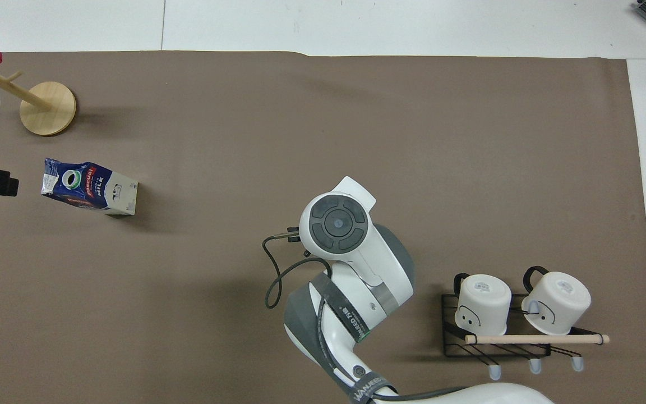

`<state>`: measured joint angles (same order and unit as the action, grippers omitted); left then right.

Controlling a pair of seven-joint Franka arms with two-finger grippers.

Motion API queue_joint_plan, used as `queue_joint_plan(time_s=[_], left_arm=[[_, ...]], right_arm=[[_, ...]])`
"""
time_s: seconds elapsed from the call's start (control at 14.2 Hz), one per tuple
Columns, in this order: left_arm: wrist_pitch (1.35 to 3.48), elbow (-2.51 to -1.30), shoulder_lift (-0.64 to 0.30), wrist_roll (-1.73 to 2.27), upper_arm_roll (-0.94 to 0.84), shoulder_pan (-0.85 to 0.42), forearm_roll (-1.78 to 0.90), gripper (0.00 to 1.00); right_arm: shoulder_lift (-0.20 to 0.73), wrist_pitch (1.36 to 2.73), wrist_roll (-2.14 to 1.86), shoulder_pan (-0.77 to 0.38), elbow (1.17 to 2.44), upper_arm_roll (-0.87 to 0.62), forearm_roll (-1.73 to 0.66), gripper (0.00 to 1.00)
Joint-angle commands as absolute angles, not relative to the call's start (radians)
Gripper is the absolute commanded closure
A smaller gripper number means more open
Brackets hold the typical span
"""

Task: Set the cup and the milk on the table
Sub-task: 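Carry the white mug toward the table centre with the right gripper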

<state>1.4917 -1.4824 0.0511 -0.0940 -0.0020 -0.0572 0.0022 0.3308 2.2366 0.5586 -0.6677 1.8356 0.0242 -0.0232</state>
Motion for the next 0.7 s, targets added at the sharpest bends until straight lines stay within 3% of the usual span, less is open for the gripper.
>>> queue_joint_plan(time_s=[0.0,0.63], left_arm=[[1.491,-1.513,0.078,-0.100,-0.002,-0.057,0.008,0.00],[1.493,-1.513,0.078,-0.101,-0.002,-0.055,0.008,0.00]], right_arm=[[0.347,2.273,0.572,-0.675,1.841,0.025,-0.006,1.00],[0.347,2.276,0.574,-0.673,1.850,0.025,0.002,0.99]])
